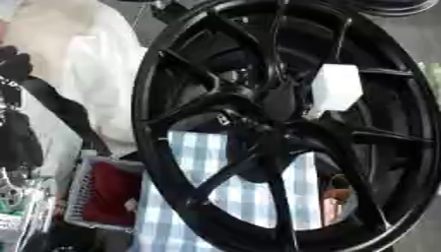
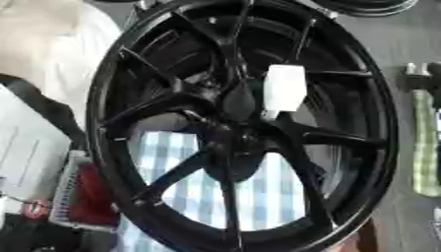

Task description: Pull the pin out of the wheel hub.

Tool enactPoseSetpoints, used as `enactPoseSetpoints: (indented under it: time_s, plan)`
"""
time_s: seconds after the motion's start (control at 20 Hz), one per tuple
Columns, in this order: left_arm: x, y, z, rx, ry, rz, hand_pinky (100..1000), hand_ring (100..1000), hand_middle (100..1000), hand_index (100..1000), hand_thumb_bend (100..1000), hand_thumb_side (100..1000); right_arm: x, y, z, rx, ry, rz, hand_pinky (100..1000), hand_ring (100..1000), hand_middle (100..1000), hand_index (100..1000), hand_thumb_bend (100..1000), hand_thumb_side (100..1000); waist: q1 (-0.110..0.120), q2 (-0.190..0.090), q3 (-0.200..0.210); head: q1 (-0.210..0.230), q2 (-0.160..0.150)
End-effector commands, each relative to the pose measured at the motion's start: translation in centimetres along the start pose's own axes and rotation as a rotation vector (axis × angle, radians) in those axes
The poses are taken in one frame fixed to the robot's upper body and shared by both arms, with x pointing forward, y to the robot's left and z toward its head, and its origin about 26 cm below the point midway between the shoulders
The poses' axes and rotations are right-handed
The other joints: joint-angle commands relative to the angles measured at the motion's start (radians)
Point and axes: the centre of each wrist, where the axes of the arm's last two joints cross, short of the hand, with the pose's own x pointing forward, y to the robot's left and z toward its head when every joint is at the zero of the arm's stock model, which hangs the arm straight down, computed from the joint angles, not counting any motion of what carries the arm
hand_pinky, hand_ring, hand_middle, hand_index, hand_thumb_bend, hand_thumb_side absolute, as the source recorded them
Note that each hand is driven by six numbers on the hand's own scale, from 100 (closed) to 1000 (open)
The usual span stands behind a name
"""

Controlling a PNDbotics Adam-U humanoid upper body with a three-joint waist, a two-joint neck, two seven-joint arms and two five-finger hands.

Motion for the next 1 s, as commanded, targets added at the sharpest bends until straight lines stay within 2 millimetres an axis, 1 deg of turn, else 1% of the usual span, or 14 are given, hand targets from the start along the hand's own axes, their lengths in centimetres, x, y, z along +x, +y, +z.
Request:
enactPoseSetpoints:
  time_s: [0.05,0.15,0.2,0.35,0.5,0.8,1.0]
  plan:
    - [0.6,-0.3,-0.3,-0.012,-0.027,0.011,825,726,662,787,256,646,0.5,-0.4,-0.3,-0.003,-0.020,0.019,921,755,584,767,100,647,0.004,-0.015,0.000,-0.098,0.000]
    - [0.6,-0.2,-0.3,-0.011,-0.028,0.010,825,726,661,787,256,646,0.5,-0.4,-0.3,-0.002,-0.023,0.021,921,755,584,767,100,645,0.004,-0.016,-0.001,-0.157,0.001]
    - [0.6,-0.2,-0.3,-0.011,-0.027,0.009,825,726,661,787,256,646,0.5,-0.4,-0.3,-0.001,-0.025,0.021,921,755,584,767,100,645,0.005,-0.016,-0.001,-0.175,0.001]
    - [0.6,-0.3,-0.3,-0.012,-0.026,0.010,825,726,661,786,255,645,0.5,-0.5,-0.4,0.003,-0.029,0.021,920,755,584,767,100,645,0.006,-0.015,-0.001,-0.198,-0.005]
    - [0.6,-0.3,-0.2,-0.011,-0.024,0.010,825,726,661,786,255,647,0.5,-0.5,-0.3,0.009,-0.028,0.022,920,755,584,767,100,647,0.007,-0.014,0.000,-0.200,-0.009]
    - [0.6,-0.2,-0.2,-0.012,-0.025,0.008,825,726,662,786,255,646,0.6,-0.9,-0.2,0.038,-0.036,0.045,919,757,586,769,100,637,0.009,-0.015,-0.001,-0.185,-0.006]
    - [0.6,-0.1,-0.1,-0.014,-0.024,0.000,825,726,661,786,254,646,0.6,-2.1,0.2,0.102,-0.045,0.099,916,759,588,771,100,619,0.007,-0.019,-0.003,-0.168,-0.001]
